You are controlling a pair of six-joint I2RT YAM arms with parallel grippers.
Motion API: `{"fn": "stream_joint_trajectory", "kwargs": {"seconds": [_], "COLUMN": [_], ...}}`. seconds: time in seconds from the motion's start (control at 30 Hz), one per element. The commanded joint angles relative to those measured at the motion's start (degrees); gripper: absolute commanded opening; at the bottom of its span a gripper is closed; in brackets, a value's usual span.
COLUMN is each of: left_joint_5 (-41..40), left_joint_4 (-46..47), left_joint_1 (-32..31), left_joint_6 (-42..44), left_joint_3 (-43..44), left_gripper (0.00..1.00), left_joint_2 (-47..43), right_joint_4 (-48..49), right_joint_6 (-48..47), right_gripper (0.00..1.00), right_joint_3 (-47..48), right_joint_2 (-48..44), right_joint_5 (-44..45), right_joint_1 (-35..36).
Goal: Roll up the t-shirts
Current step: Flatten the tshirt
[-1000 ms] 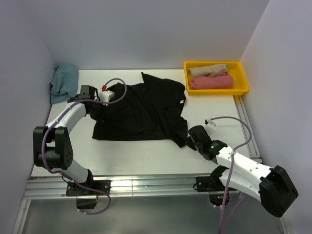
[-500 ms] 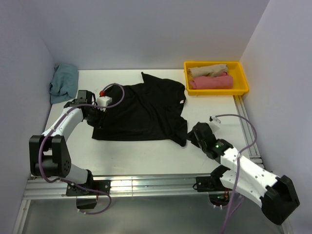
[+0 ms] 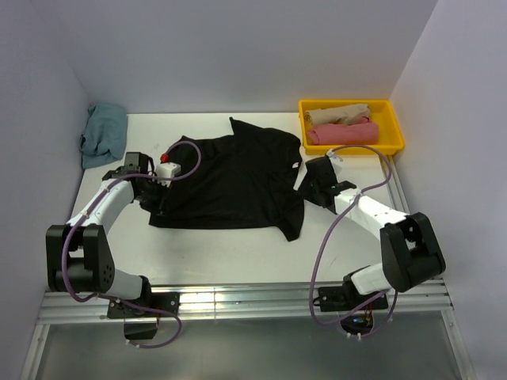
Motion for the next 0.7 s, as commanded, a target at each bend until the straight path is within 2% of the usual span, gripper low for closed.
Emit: {"fn": "stream_joint_trajectory", "kwargs": {"seconds": [0.0, 0.2, 0.37, 0.6, 0.67], "left_joint_5": [0.52, 0.7, 0.61, 0.61, 0.43], "left_joint_4": [-0.04, -0.04, -0.48, -0.83, -0.92], "left_joint_1": [0.48, 0.48, 0.57, 0.57, 0.57], "left_joint_6": [1.02, 1.02, 1.11, 1.19, 1.19], "left_joint_3": [0.1, 0.45, 1.07, 1.42, 1.51], "left_gripper": [0.0, 0.0, 0.0, 0.0, 0.0], "left_joint_2": [-1.01, -0.39, -0.3, -0.48, -0.48], "right_joint_4": [5.03, 5.48, 6.18, 4.25, 3.2], "right_joint_6": [-3.96, -5.28, -5.28, -4.93, -4.32], "right_gripper": [0.49, 0.46, 0.45, 0.04, 0.02], "right_joint_3": [-0.63, 0.42, -0.02, -3.0, -5.37], "right_joint_2": [0.84, 7.17, 9.29, 3.95, 1.31], "right_joint_5": [-7.58, -12.44, -12.88, -11.04, -9.99], "right_joint_1": [-3.41, -3.68, -3.59, -3.68, -3.85]}}
